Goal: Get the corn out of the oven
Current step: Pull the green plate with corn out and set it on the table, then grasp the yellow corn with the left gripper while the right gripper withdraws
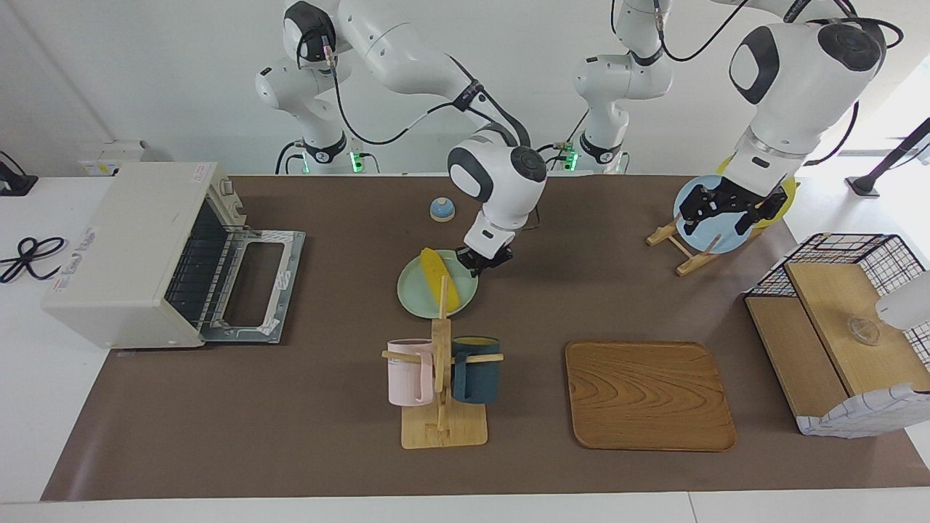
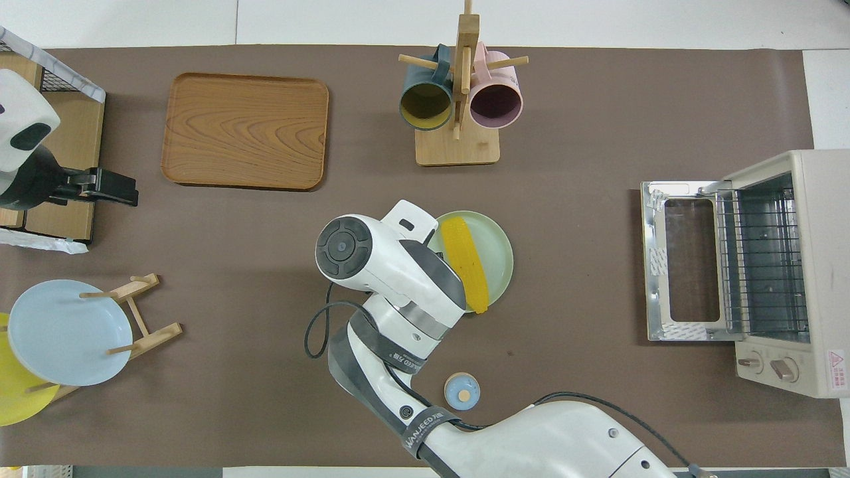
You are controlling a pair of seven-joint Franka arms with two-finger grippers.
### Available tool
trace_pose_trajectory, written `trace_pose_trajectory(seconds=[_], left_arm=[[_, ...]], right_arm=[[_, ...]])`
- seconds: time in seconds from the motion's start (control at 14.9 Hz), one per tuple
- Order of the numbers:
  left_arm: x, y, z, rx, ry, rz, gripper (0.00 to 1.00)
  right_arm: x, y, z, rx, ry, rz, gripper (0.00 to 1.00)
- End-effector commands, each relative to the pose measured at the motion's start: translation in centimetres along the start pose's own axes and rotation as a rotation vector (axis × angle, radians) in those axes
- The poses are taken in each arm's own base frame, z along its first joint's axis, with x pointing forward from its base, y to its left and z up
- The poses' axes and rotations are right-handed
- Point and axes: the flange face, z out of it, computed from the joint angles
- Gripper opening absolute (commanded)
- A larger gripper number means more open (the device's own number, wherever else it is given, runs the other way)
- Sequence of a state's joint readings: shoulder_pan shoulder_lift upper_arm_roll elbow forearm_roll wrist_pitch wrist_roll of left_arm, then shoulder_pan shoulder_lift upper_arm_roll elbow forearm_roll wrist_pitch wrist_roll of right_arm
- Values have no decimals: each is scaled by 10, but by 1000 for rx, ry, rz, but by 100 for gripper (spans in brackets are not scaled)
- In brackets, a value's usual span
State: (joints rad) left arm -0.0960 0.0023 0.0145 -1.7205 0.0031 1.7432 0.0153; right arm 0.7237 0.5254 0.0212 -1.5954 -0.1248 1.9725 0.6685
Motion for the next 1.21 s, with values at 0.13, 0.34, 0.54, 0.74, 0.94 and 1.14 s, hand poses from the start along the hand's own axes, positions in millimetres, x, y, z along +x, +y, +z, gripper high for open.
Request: trace_pose_trajectory(seconds=[0.13,0.34,0.54,0.74,0.94,1.14], left_arm=[[-3,-3,-3,-13,27,-3,100],[-4,-2,-4,-13,32,-1,100],[-4,-1,-2,-13,37,-1,100],[-3,17,6,-30,23,23,100],[-1,71,23,-53,12,22,100],[3,135,49,-94,6,-18,100]], right_arm=[[-3,9,-7,74,-12,110,36],[9,18,-39,98,42,113,83],[13,83,-104,109,62,94,90],[12,182,-141,82,-18,36,87],[0,251,-95,64,-110,6,55],[-36,287,-28,76,-116,34,22]])
